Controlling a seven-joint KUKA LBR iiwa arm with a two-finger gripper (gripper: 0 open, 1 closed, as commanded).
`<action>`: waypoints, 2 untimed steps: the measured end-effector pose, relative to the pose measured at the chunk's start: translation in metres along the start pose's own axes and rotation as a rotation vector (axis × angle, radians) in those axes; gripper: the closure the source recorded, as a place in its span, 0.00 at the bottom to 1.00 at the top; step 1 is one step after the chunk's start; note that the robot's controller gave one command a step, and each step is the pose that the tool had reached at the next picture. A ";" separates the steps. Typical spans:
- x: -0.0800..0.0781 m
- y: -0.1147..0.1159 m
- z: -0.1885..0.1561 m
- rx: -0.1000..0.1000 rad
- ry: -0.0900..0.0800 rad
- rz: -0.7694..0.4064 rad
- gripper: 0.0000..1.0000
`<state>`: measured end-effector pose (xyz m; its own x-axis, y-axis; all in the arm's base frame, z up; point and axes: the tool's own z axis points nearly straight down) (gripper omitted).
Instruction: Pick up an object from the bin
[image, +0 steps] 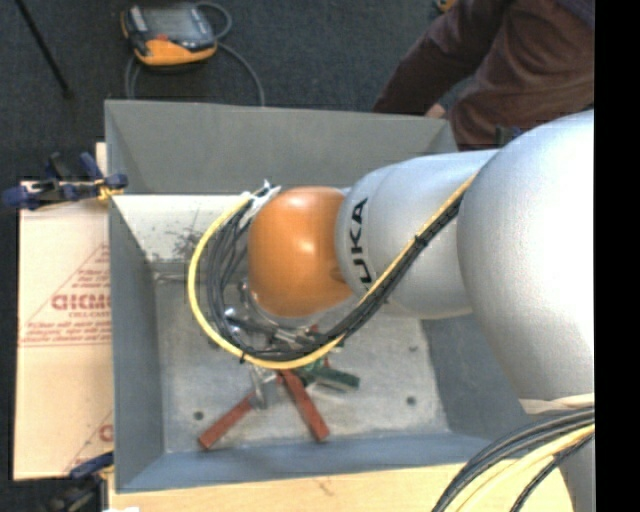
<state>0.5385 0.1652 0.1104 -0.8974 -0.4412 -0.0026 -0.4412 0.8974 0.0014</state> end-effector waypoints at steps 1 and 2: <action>0.005 0.000 0.029 0.003 0.000 -0.214 0.00; 0.026 0.040 0.039 0.000 -0.003 -0.335 1.00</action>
Offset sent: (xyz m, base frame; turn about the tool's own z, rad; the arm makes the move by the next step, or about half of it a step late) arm -0.0425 0.0238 -0.0404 -0.3367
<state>0.4975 0.1895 0.0709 -0.7026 -0.7115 -0.0063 -0.7115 0.7026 -0.0003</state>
